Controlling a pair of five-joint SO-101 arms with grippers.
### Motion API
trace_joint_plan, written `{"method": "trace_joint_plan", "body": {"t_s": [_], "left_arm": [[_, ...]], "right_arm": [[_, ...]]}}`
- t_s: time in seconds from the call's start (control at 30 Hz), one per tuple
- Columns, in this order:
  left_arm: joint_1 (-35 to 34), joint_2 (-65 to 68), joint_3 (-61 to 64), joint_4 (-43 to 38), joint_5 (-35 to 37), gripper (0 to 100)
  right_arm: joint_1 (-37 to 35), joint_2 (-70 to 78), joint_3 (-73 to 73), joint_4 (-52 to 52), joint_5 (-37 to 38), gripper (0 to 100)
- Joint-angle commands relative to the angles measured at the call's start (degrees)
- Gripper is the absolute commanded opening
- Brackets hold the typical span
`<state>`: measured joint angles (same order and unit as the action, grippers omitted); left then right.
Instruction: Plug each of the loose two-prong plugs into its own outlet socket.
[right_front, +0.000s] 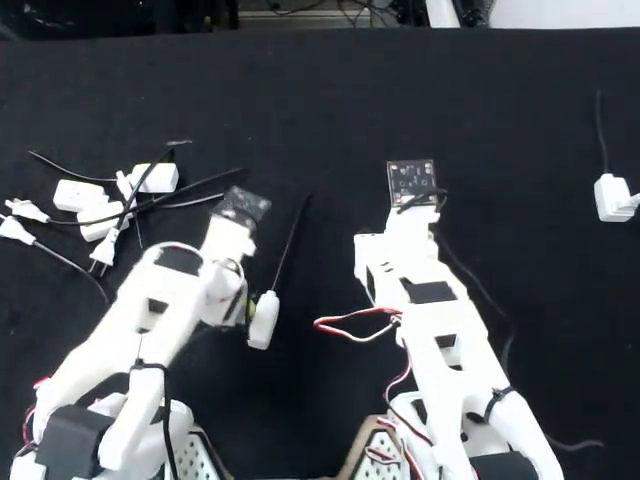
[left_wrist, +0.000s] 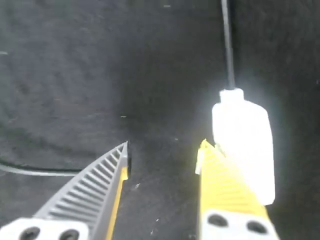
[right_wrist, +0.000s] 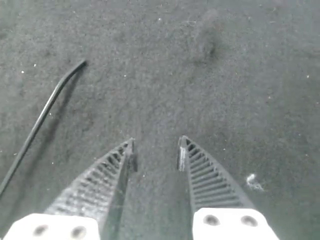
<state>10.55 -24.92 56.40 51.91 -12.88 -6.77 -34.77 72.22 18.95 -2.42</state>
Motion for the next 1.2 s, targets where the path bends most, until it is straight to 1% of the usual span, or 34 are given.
{"method": "trace_joint_plan", "body": {"t_s": [0.0,0.13,0.2,0.27,0.43,0.53,0.6,0.67,0.83,0.97,1.17], "left_arm": [[-3.56,-0.79,-12.53,8.26,0.35,22],[-2.59,-0.79,-22.46,16.35,0.7,22],[-0.13,-0.7,-25.36,19.25,0.7,22],[3.74,-0.7,-25.89,21.1,0.7,22],[14.11,-0.7,-22.37,20.66,0.79,22],[16.4,-0.18,-19.3,18.37,0.35,22],[16.22,-0.09,-16.84,16.26,0.26,22],[14.64,-0.35,-14.46,14.24,0.26,22],[8.22,-0.18,-11.21,10.99,0.09,22],[3.47,-0.09,-9.89,10.46,-3.96,22],[-1.54,-0.7,-10.33,10.55,-4.92,22]], "right_arm": [[0.88,-2.15,-0.75,0.26,0.62,13.4],[0.88,-2.15,-0.75,0.26,0.62,13.4],[0.88,-2.15,-0.75,0.26,0.62,13.4],[0.88,-2.15,-0.84,0.26,0.62,13.4],[0.88,-2.15,-0.84,0.26,0.62,13.4],[0.88,-2.15,-0.84,0.26,0.62,13.4],[0.88,-2.15,-0.75,0.26,0.62,13.4],[0.88,-2.15,-0.75,0.26,0.62,13.4],[0.88,-2.15,-0.75,0.26,0.62,13.4],[0.88,-2.15,-0.75,0.26,0.62,13.4],[0.88,-2.15,-0.75,0.26,0.62,13.4]]}}
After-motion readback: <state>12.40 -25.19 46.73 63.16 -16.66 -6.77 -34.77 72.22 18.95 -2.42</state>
